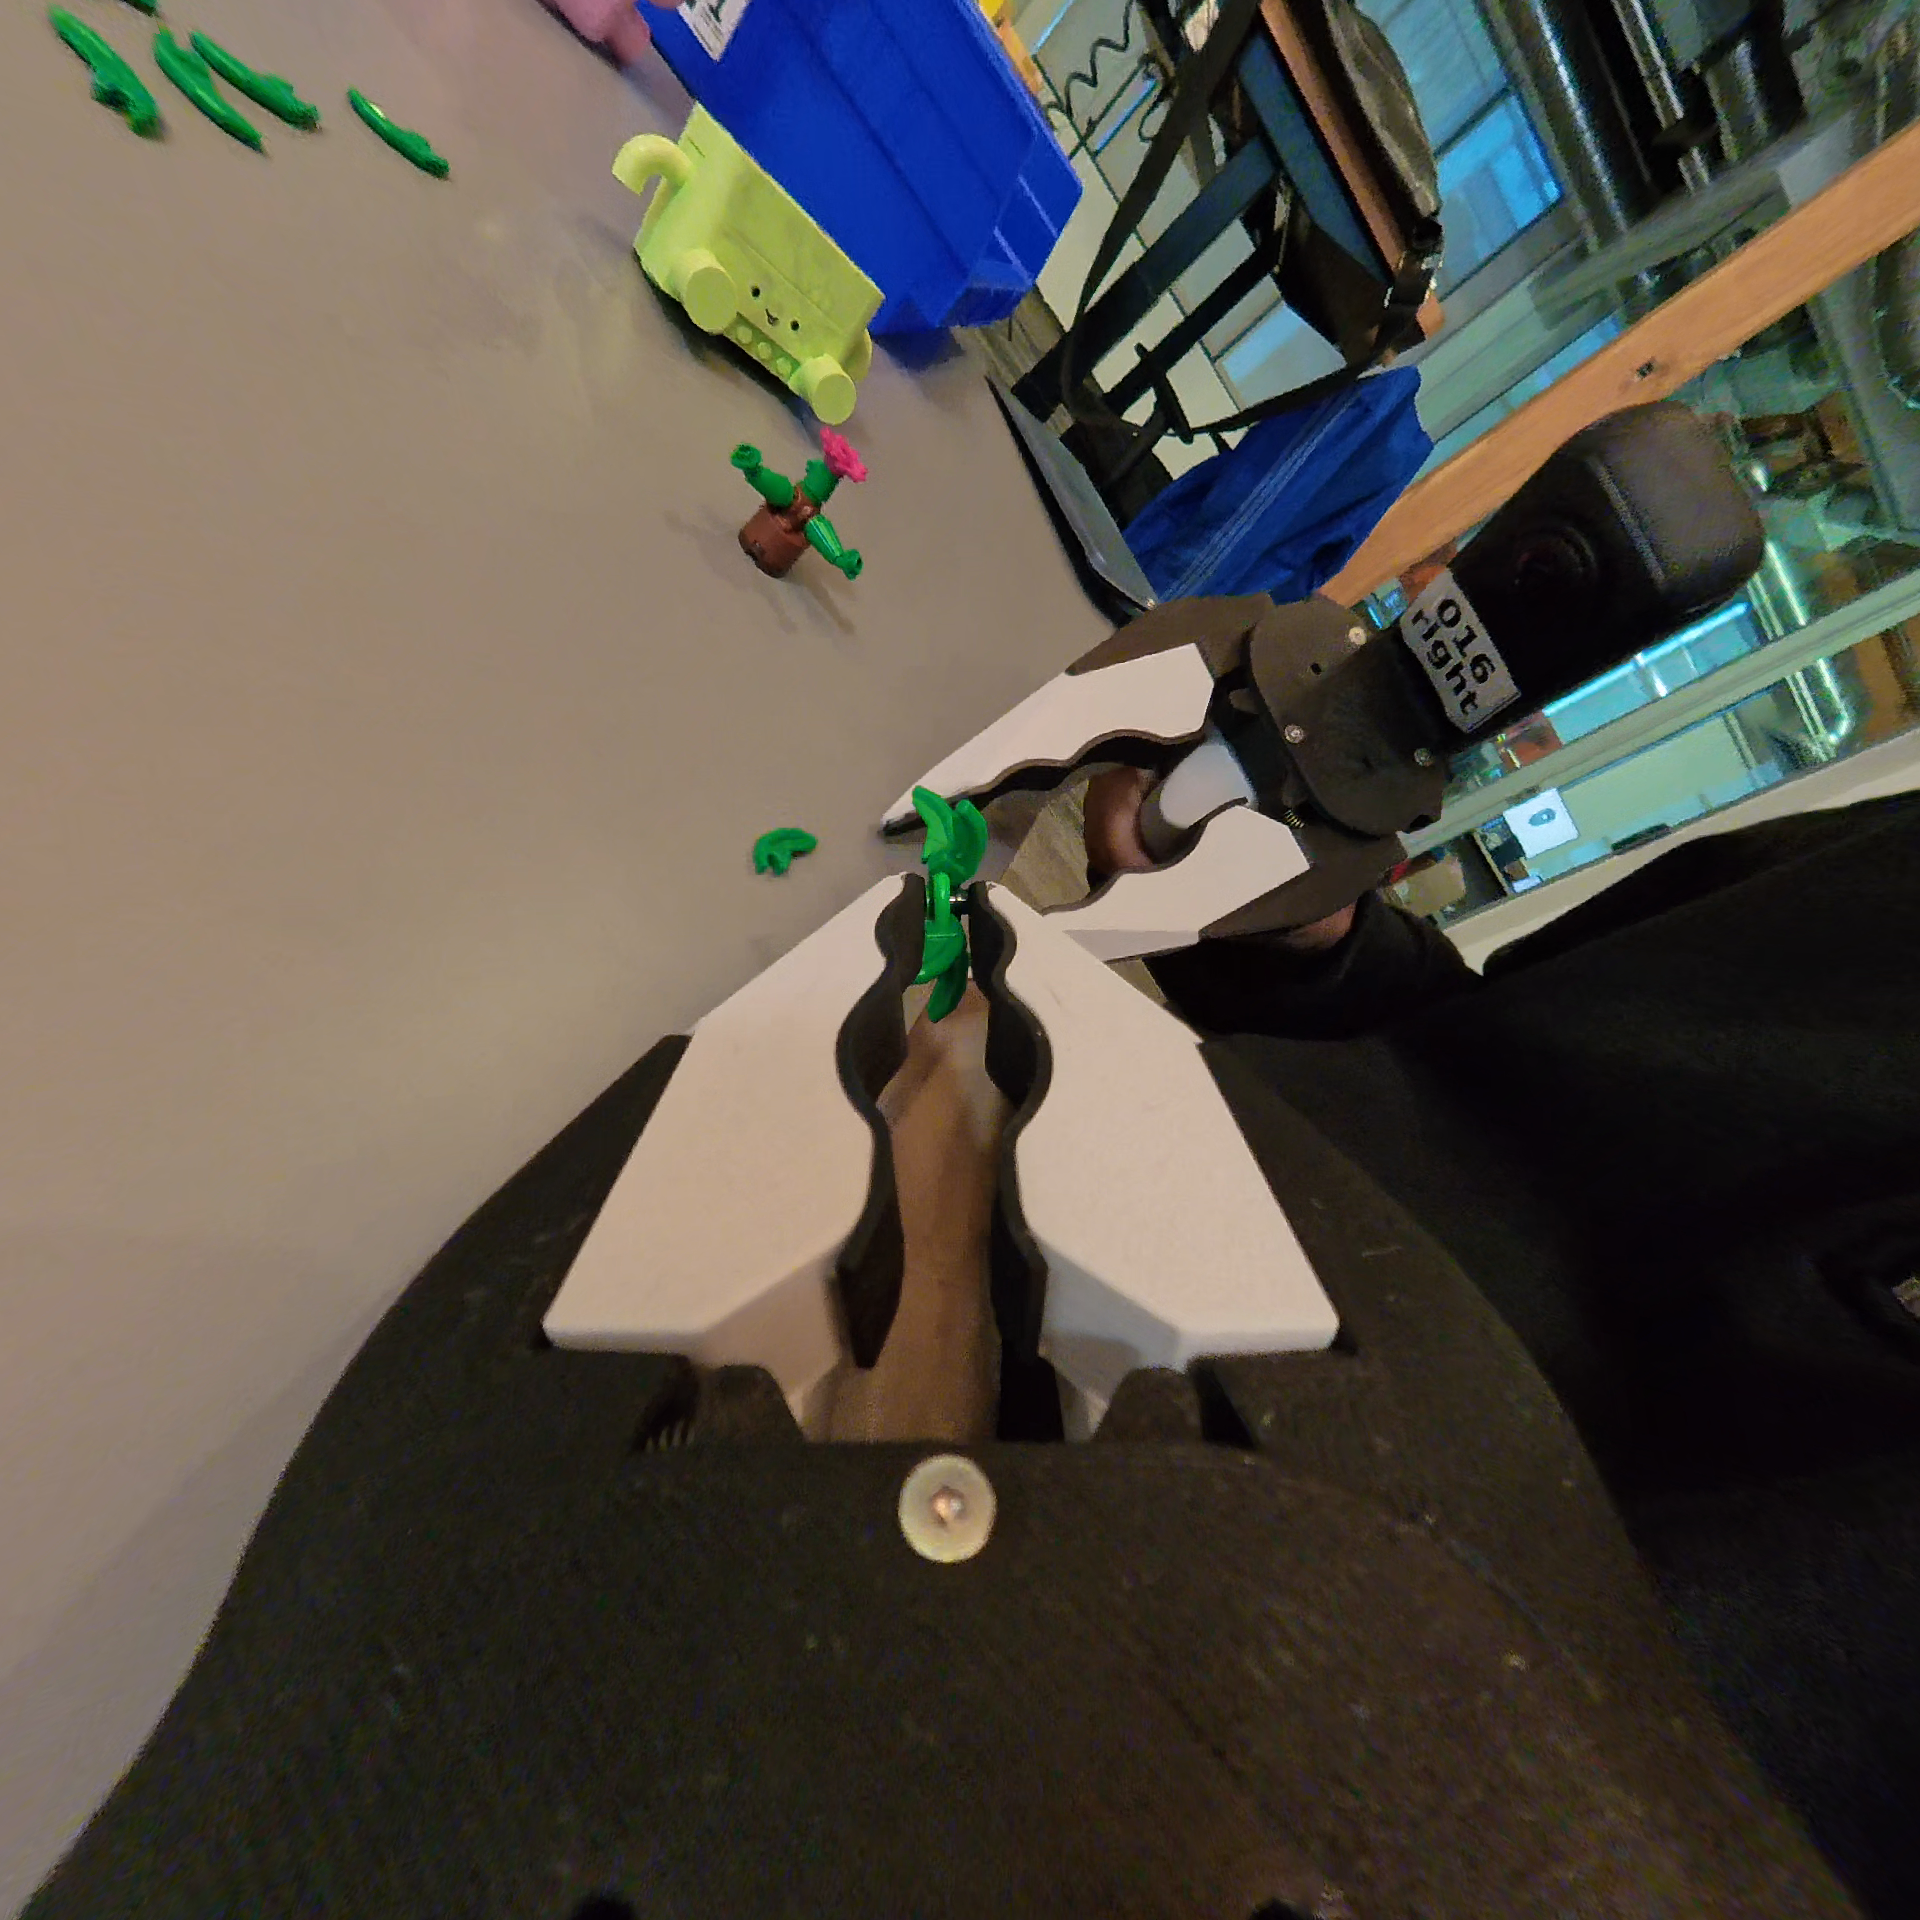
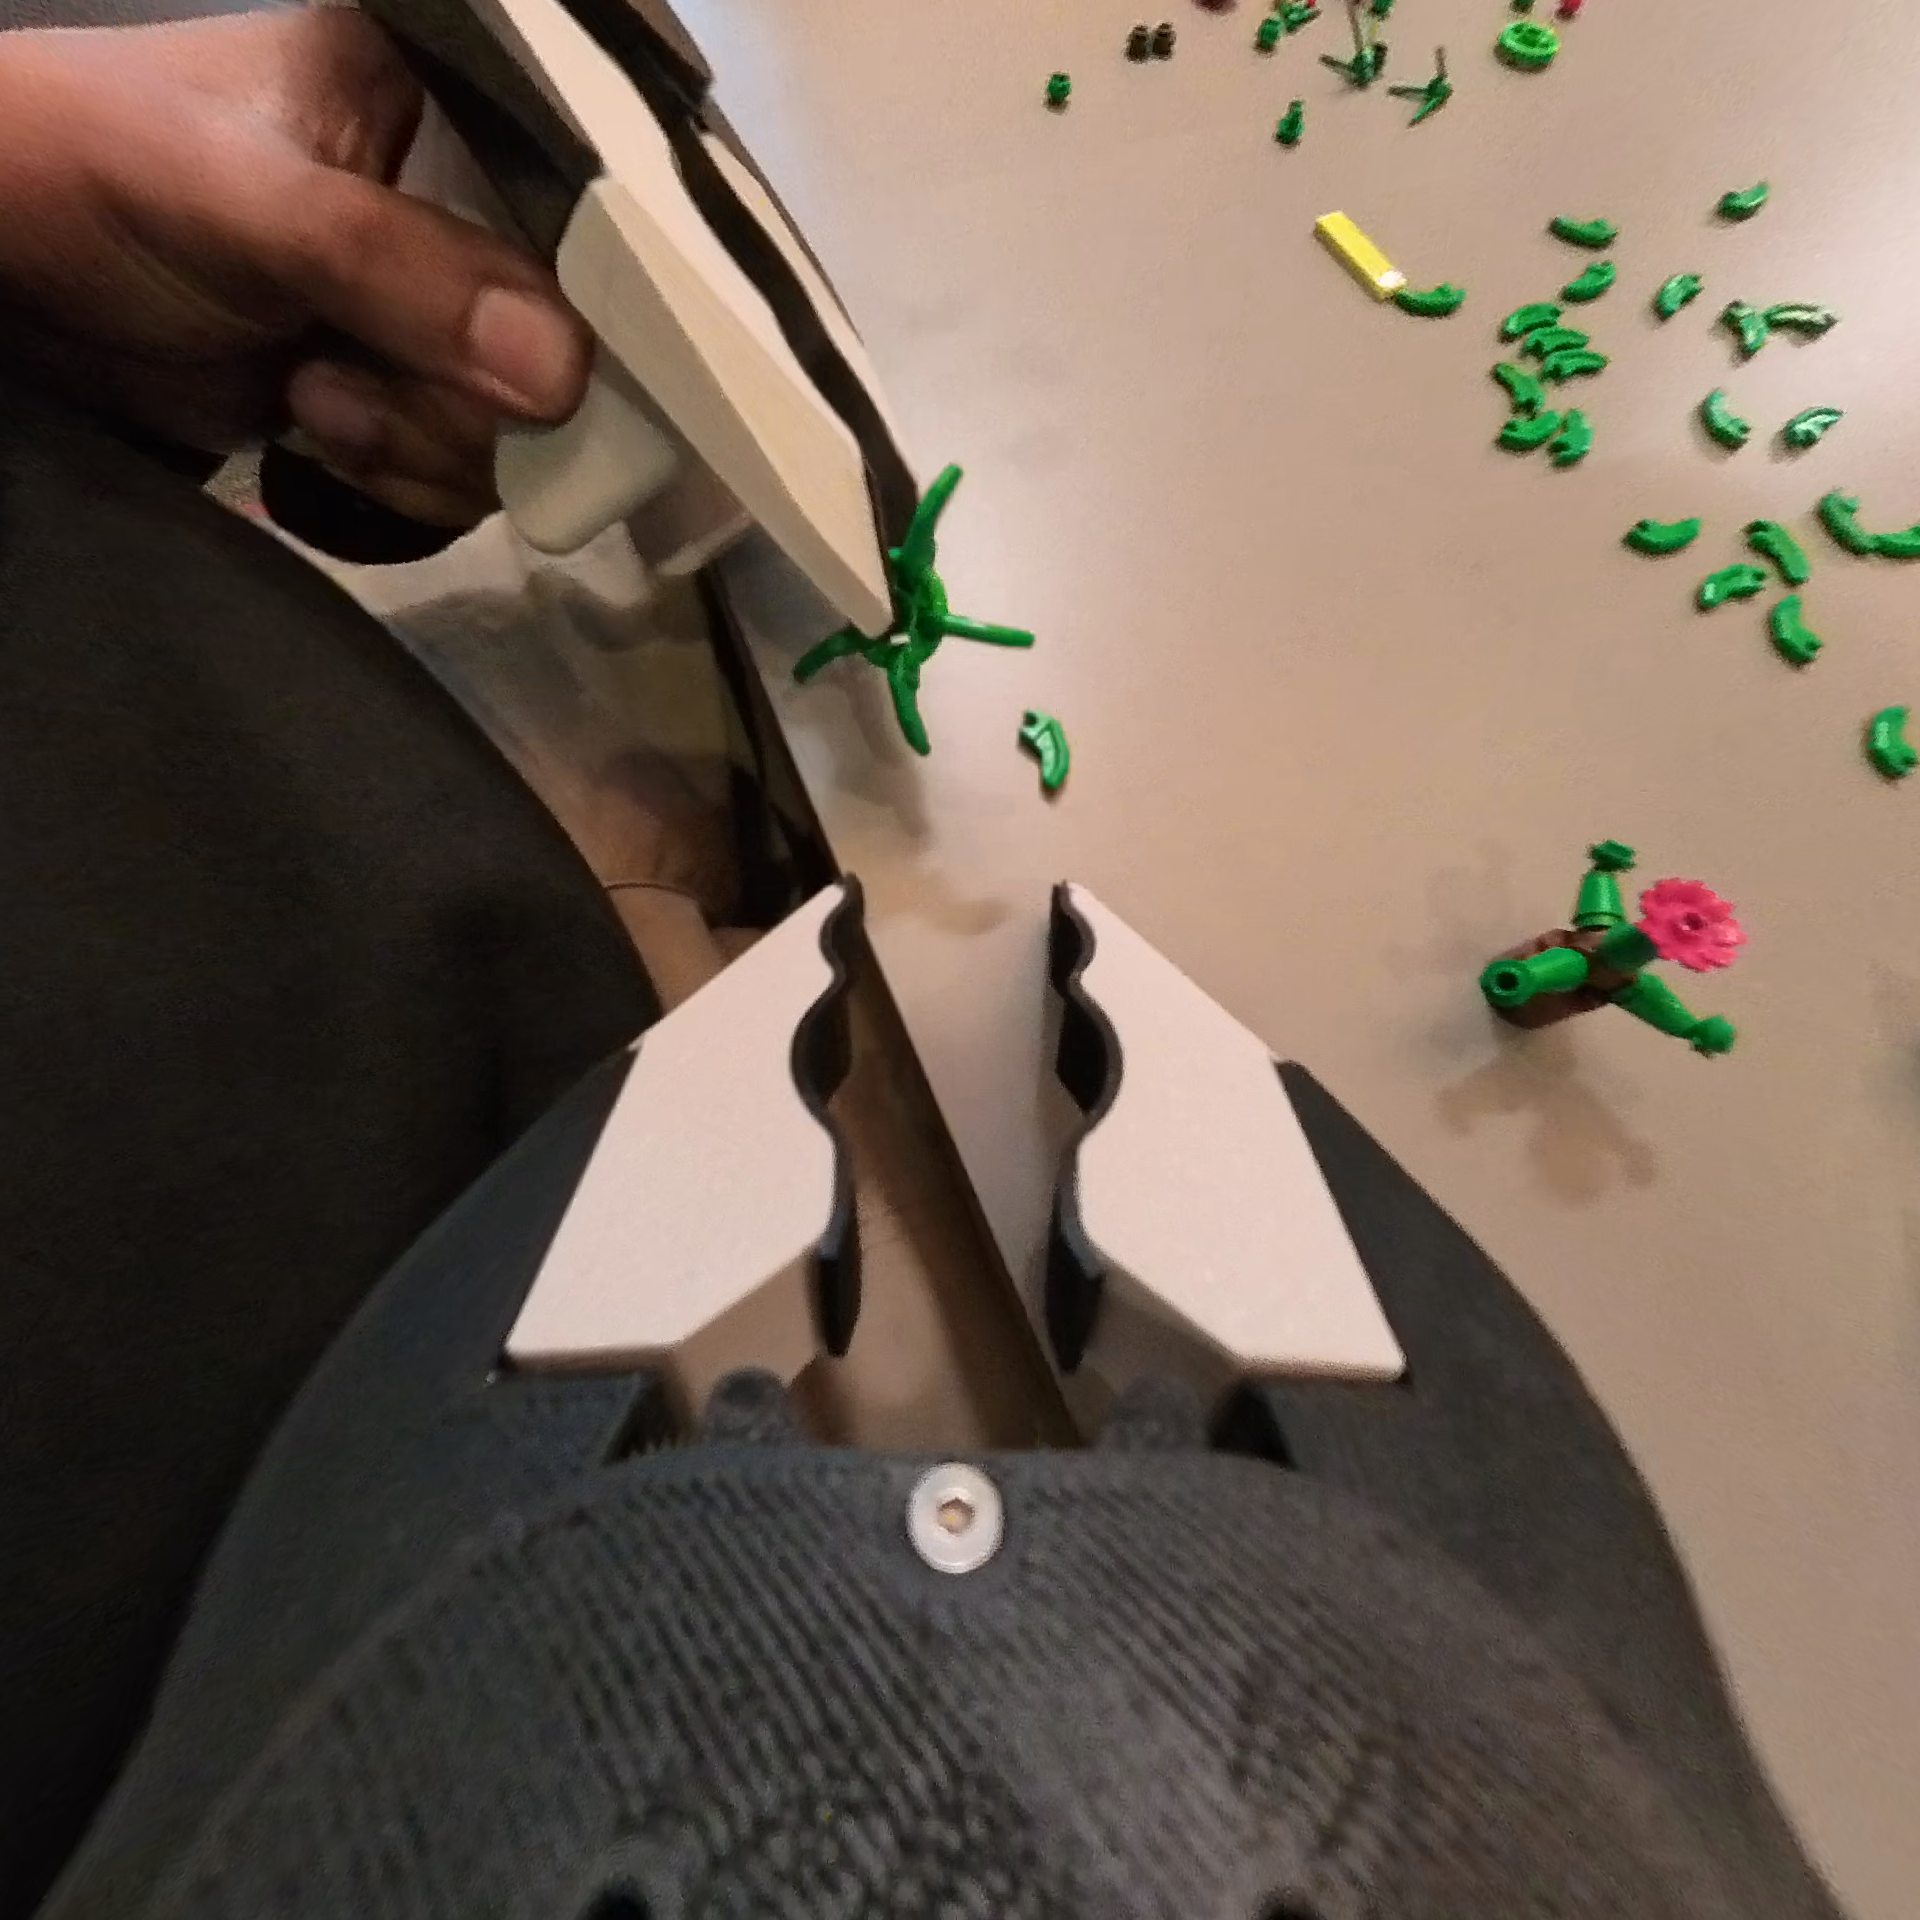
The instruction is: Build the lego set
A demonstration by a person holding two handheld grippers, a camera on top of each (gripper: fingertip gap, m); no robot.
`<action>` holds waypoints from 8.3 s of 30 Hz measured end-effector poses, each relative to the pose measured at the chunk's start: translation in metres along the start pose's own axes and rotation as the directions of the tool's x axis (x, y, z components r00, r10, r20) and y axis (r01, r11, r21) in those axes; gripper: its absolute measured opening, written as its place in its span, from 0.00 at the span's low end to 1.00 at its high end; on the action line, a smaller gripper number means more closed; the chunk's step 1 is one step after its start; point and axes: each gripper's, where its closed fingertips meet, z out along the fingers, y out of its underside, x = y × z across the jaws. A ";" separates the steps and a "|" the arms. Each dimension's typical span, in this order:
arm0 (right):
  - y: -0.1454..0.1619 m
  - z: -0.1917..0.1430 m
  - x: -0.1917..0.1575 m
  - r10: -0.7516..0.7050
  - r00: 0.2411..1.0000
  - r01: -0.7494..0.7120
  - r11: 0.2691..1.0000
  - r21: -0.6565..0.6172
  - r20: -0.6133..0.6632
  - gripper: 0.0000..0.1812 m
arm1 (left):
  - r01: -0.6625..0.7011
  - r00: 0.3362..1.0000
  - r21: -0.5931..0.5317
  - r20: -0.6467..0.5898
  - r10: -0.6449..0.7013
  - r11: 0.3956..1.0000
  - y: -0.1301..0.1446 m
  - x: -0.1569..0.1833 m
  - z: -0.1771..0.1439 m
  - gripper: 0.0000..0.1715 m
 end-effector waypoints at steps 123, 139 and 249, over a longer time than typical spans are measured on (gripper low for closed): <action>-0.031 0.046 0.116 0.290 0.954 -0.227 0.866 -0.445 0.078 0.00 | 0.062 0.992 0.127 -0.115 -0.047 0.990 -0.041 -0.010 -0.033 0.03; -0.018 0.044 0.191 0.266 0.953 -0.303 0.850 -0.431 -0.147 0.06 | 0.044 0.991 0.133 -0.132 -0.026 0.990 -0.044 -0.004 -0.033 0.03; -0.054 -0.016 -0.003 -0.485 0.872 0.489 0.867 0.098 -0.066 0.00 | 0.243 0.925 -0.088 -0.278 -0.258 0.966 -0.010 0.014 -0.015 0.03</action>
